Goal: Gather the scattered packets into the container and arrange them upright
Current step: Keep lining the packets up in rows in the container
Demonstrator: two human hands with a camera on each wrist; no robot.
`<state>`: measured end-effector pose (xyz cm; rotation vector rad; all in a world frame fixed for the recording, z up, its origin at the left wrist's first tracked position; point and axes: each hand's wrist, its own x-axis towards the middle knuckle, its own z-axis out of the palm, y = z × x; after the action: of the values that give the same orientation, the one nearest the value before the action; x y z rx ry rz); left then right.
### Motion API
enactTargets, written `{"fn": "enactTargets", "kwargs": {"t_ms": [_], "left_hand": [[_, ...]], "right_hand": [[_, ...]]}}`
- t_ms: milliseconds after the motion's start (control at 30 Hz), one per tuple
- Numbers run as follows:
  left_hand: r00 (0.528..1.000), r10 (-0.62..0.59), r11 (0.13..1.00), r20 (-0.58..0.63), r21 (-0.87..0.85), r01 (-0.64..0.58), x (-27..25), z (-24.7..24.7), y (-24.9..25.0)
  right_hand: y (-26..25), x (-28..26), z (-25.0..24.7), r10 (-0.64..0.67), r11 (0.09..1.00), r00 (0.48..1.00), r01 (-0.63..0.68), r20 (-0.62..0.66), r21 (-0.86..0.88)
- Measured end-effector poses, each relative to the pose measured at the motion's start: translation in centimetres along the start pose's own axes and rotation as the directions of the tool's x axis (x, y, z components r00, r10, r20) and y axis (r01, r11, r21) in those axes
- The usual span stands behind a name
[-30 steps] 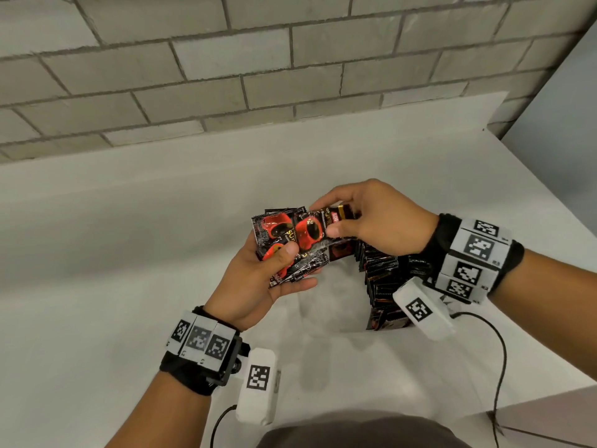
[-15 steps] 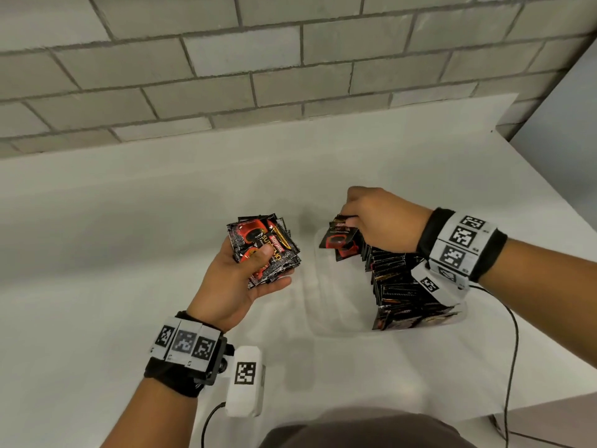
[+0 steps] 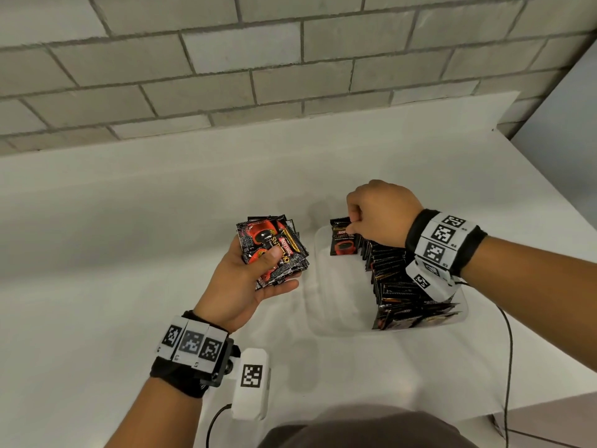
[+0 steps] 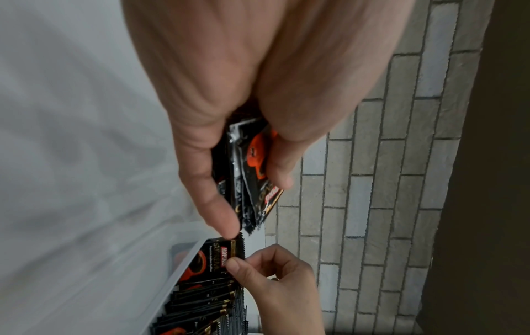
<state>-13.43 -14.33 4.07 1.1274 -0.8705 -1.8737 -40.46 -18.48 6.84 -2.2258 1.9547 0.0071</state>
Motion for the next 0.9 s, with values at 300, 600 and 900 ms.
{"fn": "enactTargets", "kwargs": {"t_ms": [300,600,900], "left_hand": [[1.000,-0.006,1.000,0.013,0.002,0.006,0.1,0.3,-0.2],[0.998,-0.015,1.000,0.059,0.008,0.015,0.2,2.2,0.2],[0.986,-0.022,0.999,0.163,-0.030,0.027,0.1,4.7,0.4]], "right_hand": [[-0.3,0.3,-0.2,-0.037,0.997,0.999,0.037,0.007,-0.065],[-2.1,-1.2,-5.7,-0.168,0.977,0.982,0.155,0.082,0.144],[-3.5,-3.0,-4.0,-0.088,0.758,0.991,0.004,0.097,0.652]]}}
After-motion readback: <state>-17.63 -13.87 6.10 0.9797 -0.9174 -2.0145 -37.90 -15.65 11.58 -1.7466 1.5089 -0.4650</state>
